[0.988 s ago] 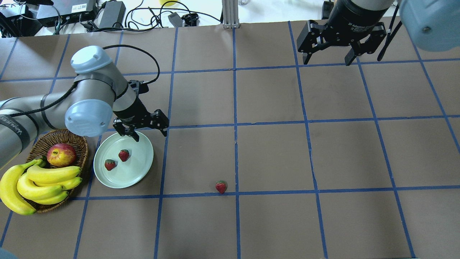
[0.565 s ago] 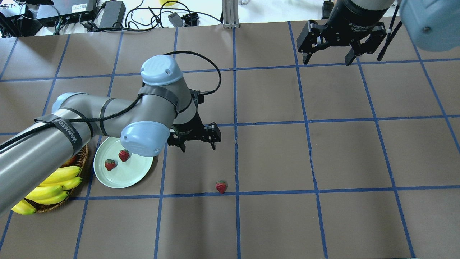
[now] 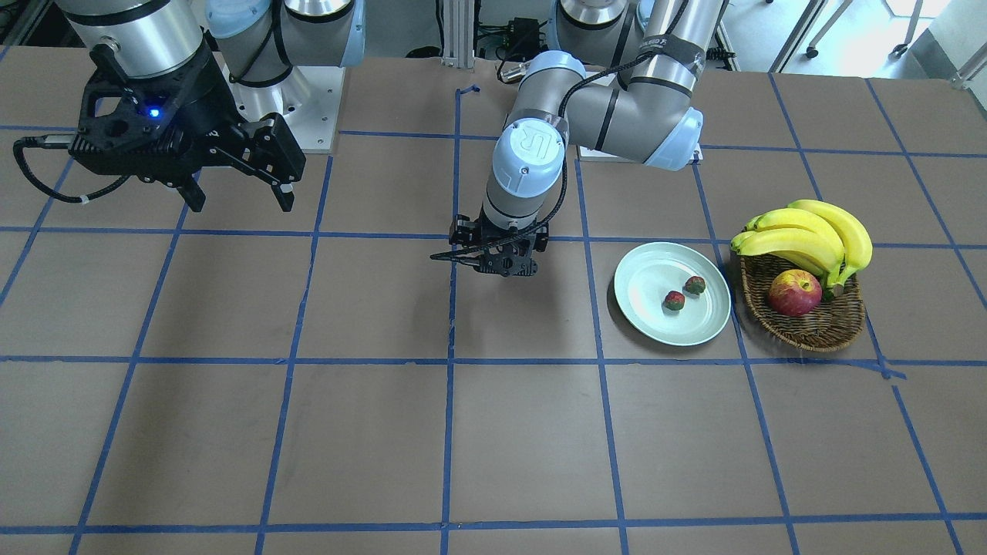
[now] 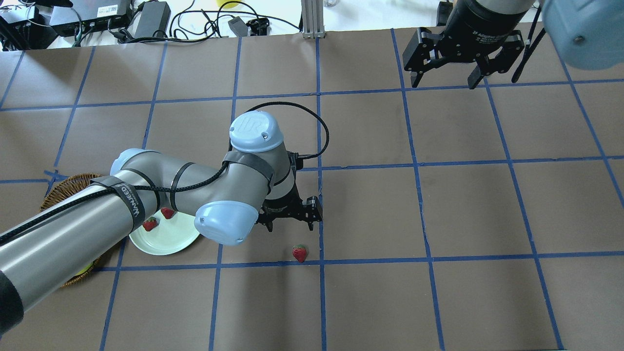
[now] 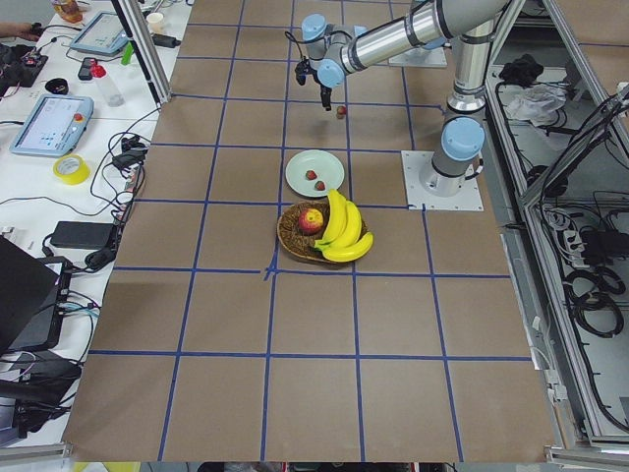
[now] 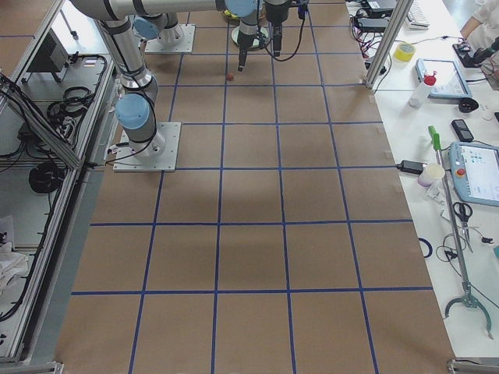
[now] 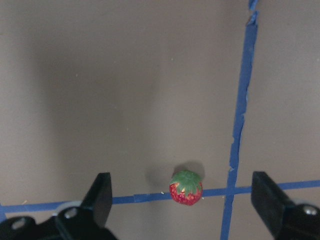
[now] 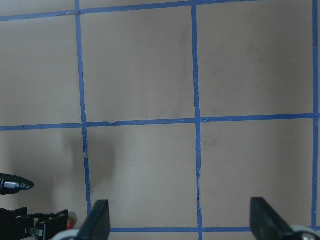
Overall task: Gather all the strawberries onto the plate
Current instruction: 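Reach the left gripper to the last strawberry on the table, then close the left gripper on the last strawberry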
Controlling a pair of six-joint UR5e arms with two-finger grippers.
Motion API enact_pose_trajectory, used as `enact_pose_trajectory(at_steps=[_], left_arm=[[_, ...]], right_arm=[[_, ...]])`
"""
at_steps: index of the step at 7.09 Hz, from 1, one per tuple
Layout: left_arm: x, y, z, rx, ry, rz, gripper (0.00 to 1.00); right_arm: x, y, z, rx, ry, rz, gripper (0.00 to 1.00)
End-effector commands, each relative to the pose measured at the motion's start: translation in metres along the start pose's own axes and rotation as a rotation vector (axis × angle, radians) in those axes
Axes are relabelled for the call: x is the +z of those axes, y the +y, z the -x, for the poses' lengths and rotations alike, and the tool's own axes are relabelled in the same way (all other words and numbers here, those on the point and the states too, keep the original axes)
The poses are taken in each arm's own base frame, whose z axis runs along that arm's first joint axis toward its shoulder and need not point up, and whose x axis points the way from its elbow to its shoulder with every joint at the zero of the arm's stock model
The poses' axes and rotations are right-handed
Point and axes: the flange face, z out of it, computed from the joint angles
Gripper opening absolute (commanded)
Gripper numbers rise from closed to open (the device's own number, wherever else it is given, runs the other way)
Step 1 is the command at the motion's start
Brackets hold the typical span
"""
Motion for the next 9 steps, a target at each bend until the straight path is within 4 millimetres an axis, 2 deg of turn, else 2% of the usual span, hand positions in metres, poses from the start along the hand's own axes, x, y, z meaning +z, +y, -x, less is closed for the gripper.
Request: enact_pose_trajectory(at_steps=[1,3,5,6,8,9], left_arm=[[0.025,0.013,0.005,-0.007,0.001,0.019,1.0],[0.03,0.016,-0.003,0.003,0.031,0.038,0.88],[0.035,0.015,-0.004,-0.001,0.032,0.052,0.57],[0.036,0.016,-0.004,-0.003,0.033,0.057,0.48],[0.033,0.015,-0.005,0.005,0.046,0.057,0.0],[0.017,0.004,-0.007,0.016,0.058,0.02,0.0]], right_arm=[[0.0,0.0,0.0,0.0,0.0,-0.002,1.0],[0.0,0.0,0.0,-0.002,0.002,0.0,1.0],[0.0,0.001,0.0,-0.002,0.003,0.0,1.0],[0.001,0.001,0.0,-0.001,0.003,0.003,1.0],[0.002,0.001,0.0,-0.003,0.003,0.004,1.0],[0.002,0.001,0.0,-0.003,0.003,0.004,1.0]])
